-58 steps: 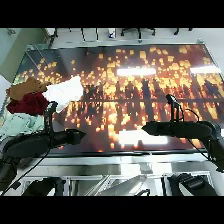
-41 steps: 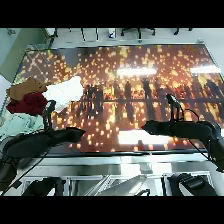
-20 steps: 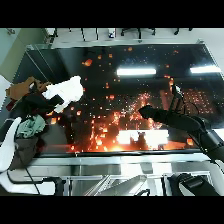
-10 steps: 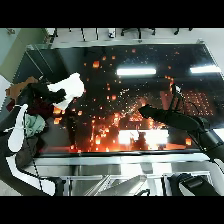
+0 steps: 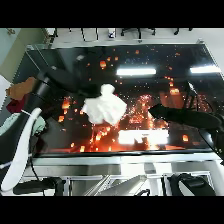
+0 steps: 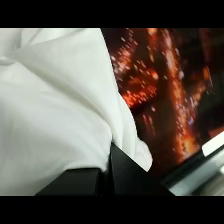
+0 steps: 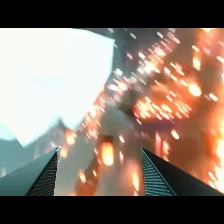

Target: Fold the shirts.

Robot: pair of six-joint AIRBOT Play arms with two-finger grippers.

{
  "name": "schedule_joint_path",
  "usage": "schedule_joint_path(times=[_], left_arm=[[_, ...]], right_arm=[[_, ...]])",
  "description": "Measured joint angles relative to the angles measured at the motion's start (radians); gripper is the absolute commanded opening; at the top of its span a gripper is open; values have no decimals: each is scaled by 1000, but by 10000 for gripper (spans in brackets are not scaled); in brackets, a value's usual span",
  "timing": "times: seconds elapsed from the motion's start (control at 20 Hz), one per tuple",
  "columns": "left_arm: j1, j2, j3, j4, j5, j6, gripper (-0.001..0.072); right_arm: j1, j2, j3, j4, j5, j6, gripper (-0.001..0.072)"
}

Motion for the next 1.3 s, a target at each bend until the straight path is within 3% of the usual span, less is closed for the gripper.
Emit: schedule_joint_path(times=[0.1,0.15,0.2,0.25,0.45,0.65,0.8,1.05,1.3], left_arm=[[-92,21,-75,-3,-22,-19,16],[-130,27,-113,-6,-36,-29,177],[-160,31,-148,-7,-54,-38,577],[-182,34,-180,-8,-72,-44,696],[-183,40,-221,-11,-53,-65,696],[-36,59,-177,11,111,-46,696],[91,118,-285,30,126,-37,695],[165,154,-602,-70,-102,17,695],[63,35,-668,-191,-280,56,693]], right_arm=[[-42,10,3,-16,-84,-6,571],[-56,11,4,-25,-118,-9,571],[-66,8,3,-35,-150,-10,571],[-72,3,1,-42,-169,-10,571],[-85,-39,-5,-58,-216,-14,571],[-88,-87,-14,-60,-229,-37,570],[-59,-127,-74,13,-217,-87,570],[109,-249,-172,136,-64,-146,570],[274,-432,-138,217,66,-173,570]])
